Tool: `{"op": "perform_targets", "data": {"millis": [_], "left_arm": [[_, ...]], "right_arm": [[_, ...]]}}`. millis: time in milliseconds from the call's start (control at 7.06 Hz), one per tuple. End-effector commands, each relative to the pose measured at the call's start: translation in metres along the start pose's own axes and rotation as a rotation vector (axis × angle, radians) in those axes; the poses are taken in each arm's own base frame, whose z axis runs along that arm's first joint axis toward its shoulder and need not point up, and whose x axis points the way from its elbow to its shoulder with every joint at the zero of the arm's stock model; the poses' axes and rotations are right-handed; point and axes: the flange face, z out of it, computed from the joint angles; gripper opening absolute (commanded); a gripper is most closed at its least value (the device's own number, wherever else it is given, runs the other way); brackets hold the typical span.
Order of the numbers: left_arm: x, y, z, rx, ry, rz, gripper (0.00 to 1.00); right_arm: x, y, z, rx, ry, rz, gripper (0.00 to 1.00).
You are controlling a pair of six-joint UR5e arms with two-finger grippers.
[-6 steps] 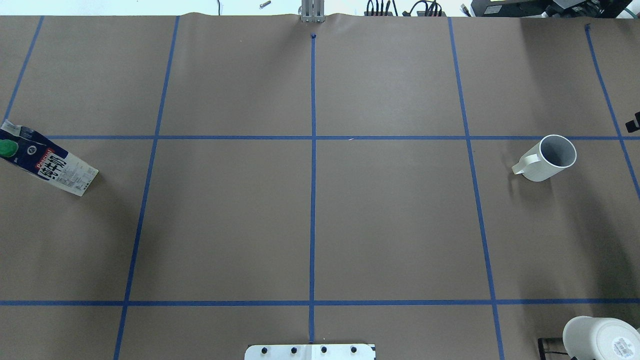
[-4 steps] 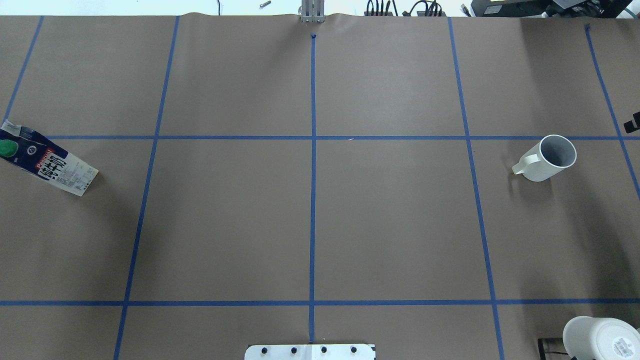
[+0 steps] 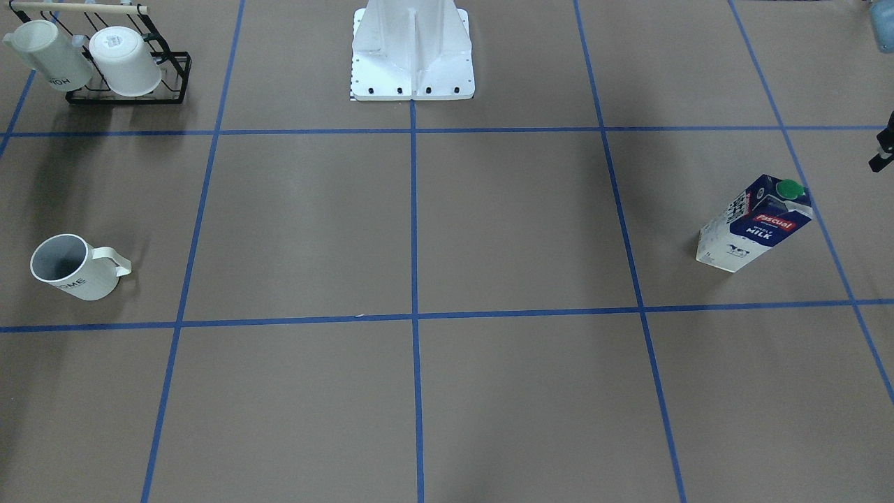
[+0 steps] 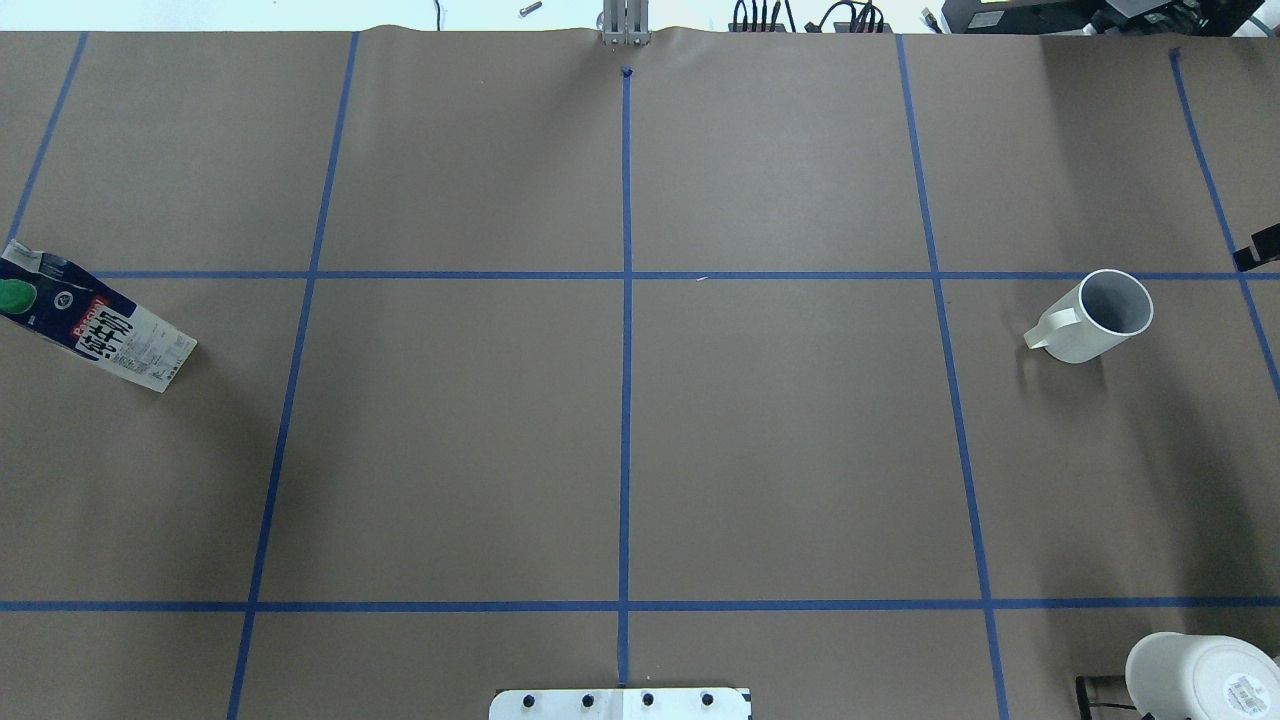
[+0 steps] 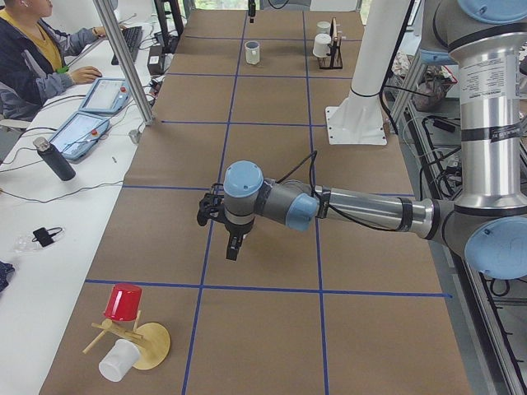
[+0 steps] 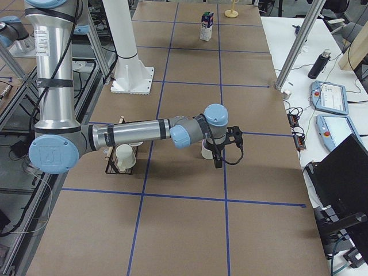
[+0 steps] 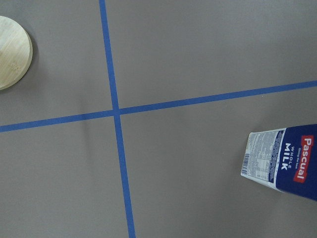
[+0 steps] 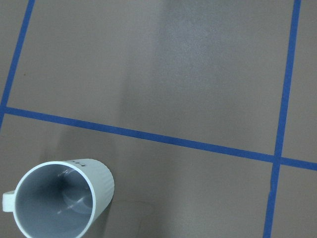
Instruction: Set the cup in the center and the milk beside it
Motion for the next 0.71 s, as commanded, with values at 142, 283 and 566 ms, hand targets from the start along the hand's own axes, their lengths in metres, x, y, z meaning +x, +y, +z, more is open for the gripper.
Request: {"op": "perform_targets", "data": {"millis": [142, 283, 566], "left_arm": [[-0.003, 0.002, 0.002, 0.003, 0.001, 0.002, 0.98], [-0.003, 0.003, 0.002, 0.004, 0.000, 0.001, 0.98], [-0.002, -0.003, 0.003, 0.000, 0.001, -0.011, 0.98]], "right_arm": [[-0.011, 0.001, 0.009, -0.017, -0.016, -0.014, 1.00], [-0.023, 0.002, 0.019, -0.035, -0.021, -0.038, 1.00], [-0.054, -0.001, 0.042, -0.076, -0.033, -0.049, 1.00]]}}
